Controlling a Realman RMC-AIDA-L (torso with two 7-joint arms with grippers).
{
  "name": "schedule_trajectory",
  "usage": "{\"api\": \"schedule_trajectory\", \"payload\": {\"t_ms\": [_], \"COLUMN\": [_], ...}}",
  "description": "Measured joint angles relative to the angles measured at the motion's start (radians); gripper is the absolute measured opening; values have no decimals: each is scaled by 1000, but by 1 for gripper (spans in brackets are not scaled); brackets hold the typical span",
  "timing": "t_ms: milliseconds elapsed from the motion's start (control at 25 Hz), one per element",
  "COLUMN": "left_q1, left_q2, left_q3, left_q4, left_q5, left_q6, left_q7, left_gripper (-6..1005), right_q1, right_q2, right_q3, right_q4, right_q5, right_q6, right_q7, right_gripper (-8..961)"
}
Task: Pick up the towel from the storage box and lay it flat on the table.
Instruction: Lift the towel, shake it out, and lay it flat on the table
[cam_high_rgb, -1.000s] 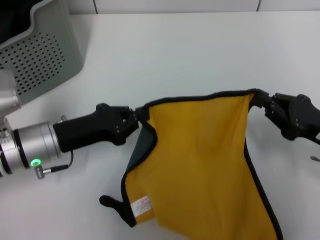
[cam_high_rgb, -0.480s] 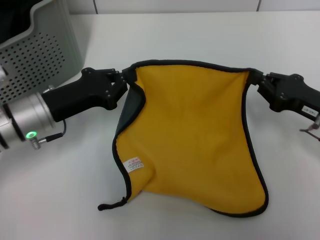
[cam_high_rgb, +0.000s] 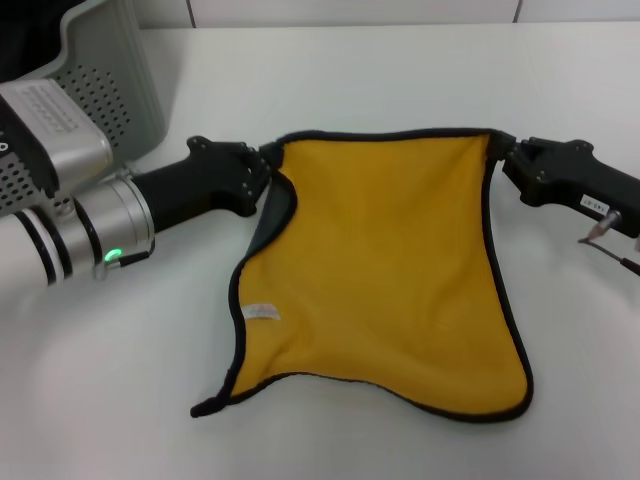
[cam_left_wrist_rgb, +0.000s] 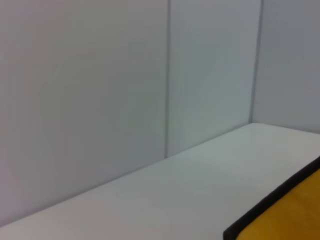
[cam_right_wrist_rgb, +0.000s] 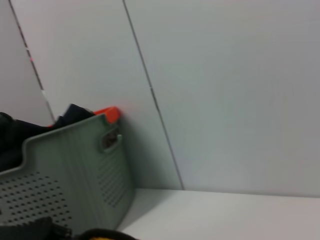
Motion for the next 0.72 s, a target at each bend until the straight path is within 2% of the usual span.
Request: {"api": "schedule_trajectory", "payload": {"t_ms": [320,720], "left_q1": [-13,-17], "left_q2": [-2,-2], "left_q3": [1,7], "left_q4": [-4,-19], "left_q5": [-73,-34], "left_q6": [-82,-86], "left_q7": [101,253], "left_gripper": [83,87], "right_q1": [19,17], "right_q2": [14,16], "right_q3": [-2,-2], "right_q4": [-55,-47], "right_q5": [-6,-8], "right_q6": [131,169], "right_q7": [-5,-5], "right_gripper": [11,12]}}
